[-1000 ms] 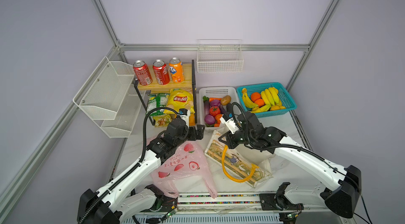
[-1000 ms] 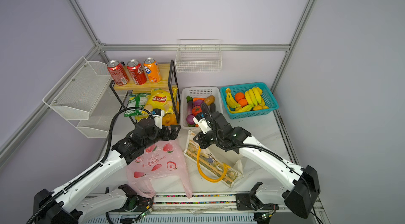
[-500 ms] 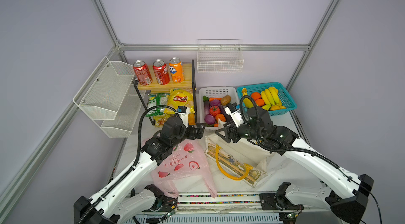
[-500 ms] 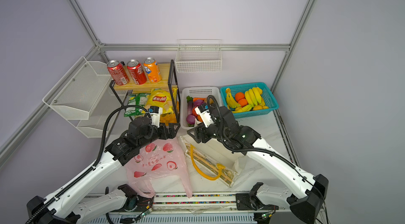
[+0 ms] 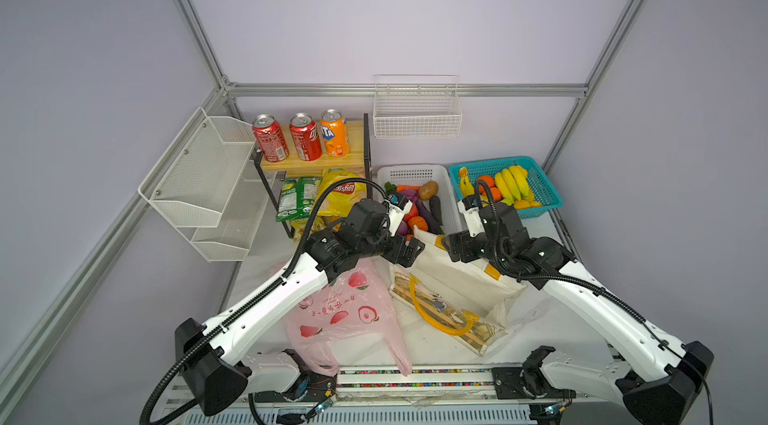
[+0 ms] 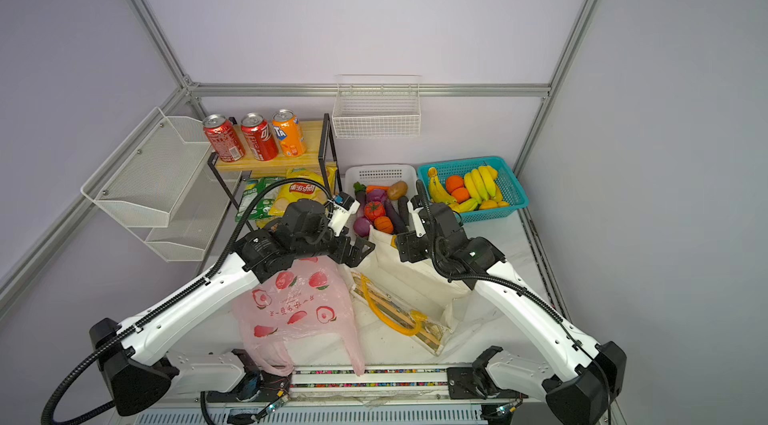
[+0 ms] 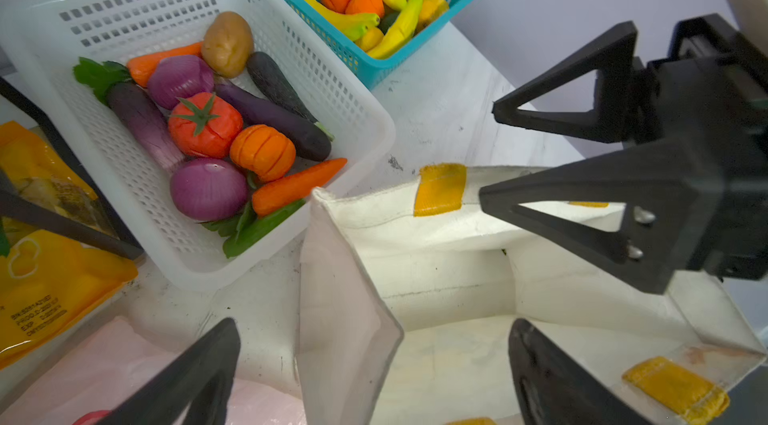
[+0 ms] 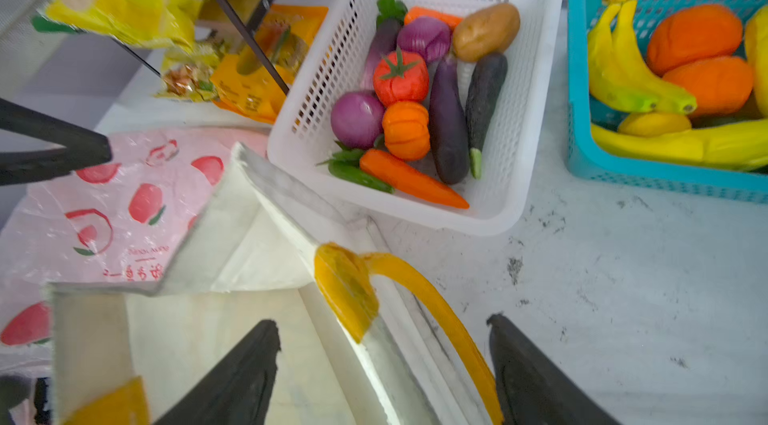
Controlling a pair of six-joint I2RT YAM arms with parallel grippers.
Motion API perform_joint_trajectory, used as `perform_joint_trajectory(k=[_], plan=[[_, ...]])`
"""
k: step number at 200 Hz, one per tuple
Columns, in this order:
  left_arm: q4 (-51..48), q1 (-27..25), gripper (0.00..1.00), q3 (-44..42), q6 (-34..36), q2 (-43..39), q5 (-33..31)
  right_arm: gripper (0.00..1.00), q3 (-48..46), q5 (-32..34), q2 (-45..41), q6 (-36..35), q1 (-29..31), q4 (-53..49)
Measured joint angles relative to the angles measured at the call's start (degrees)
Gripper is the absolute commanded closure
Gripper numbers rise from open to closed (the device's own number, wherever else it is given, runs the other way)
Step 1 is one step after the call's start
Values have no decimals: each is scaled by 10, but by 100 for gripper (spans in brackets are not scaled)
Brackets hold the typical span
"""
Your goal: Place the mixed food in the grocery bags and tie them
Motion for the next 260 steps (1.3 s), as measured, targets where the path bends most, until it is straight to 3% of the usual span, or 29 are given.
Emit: perform_joint_trajectory(k=[23, 47, 81, 116, 130, 139, 151, 175, 219, 235, 260], plan=[[-32, -12, 5, 10, 19, 30, -2, 23, -11, -13, 10, -5, 0, -8], [-51, -15, 16, 32, 25, 74, -19, 30, -14, -19, 15, -9, 0, -5], [-50, -15, 38, 40, 27, 117, -44, 36, -14, -17, 30, -11, 0, -3], [-47, -15, 63, 40, 20, 122, -65, 53, -14, -14, 50, -18, 0, -3], [-42, -14, 73, 40, 18, 119, -74, 55, -14, -21, 50, -26, 0, -3], [-37, -12, 79, 39, 15, 114, -76, 53, -14, -33, 48, -31, 0, -3], [-23, -9, 87, 33, 18, 104, -76, 42, -14, -49, 43, -37, 0, -3], [9, 1, 94, 6, 22, 73, -68, 25, -11, -57, 25, -44, 0, -5], [31, 17, 100, -22, 24, 49, -53, 20, -4, -43, 40, -50, 0, -5], [33, 19, 100, -23, 24, 49, -50, 27, -4, -45, 55, -54, 0, -5], [35, 19, 100, -23, 24, 49, -50, 54, -5, -64, 63, -63, 0, -2]])
